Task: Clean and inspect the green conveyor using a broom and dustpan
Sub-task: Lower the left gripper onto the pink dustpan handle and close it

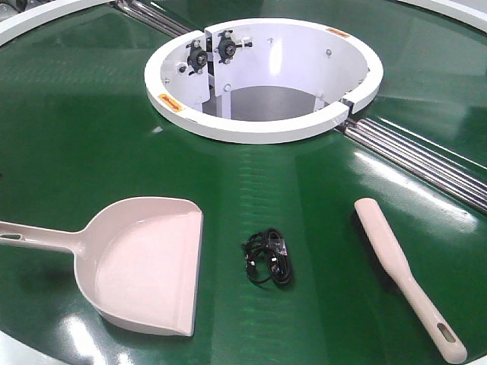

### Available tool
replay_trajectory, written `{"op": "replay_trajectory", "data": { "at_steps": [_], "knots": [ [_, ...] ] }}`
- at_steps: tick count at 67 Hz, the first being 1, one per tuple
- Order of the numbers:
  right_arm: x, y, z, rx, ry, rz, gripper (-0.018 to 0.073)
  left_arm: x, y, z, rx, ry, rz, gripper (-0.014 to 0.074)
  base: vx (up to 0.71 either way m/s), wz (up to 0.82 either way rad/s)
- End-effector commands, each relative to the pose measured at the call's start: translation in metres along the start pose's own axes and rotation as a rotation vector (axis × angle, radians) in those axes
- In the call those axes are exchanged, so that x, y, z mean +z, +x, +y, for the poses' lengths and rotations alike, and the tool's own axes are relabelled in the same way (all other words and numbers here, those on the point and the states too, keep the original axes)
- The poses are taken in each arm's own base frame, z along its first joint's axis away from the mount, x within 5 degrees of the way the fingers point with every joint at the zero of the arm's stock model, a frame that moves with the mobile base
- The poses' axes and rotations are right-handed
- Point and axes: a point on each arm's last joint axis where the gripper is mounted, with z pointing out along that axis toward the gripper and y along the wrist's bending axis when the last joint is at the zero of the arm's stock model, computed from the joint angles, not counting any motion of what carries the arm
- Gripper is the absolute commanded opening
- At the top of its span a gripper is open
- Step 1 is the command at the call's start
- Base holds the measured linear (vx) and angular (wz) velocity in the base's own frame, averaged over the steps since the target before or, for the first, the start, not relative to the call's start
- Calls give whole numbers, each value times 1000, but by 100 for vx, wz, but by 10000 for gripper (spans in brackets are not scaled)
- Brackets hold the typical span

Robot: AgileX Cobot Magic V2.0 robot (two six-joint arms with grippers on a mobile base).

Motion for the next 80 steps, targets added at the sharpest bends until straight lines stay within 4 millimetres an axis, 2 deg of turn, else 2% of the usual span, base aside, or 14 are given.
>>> {"op": "replay_trajectory", "data": {
  "at_steps": [1, 13, 24, 40, 50, 60, 80],
  "knots": [
    [0, -1, 0, -5, 7, -74, -9, 12, -20, 10, 118, 26, -21, 486, 0, 0],
    [0, -1, 0, -5, 7, -74, -9, 54, -34, 18, 207, 138, 38, 486, 0, 0],
    [0, -1, 0, -5, 7, -74, -9, 78, -33, 19, 397, 204, 71, 486, 0, 0],
    [0, -1, 0, -5, 7, -74, -9, 85, -28, 19, 624, 236, 109, 486, 0, 0],
    [0, -1, 0, -5, 7, -74, -9, 92, -23, 22, 656, 247, 170, 487, 0, 0],
    [0, -1, 0, -5, 7, -74, -9, 102, -24, 16, 673, 289, 189, 501, 0, 0],
    [0, -1, 0, -5, 7, -73, -9, 131, -27, 0, 736, 366, 218, 601, 0, 0]
  ]
}}
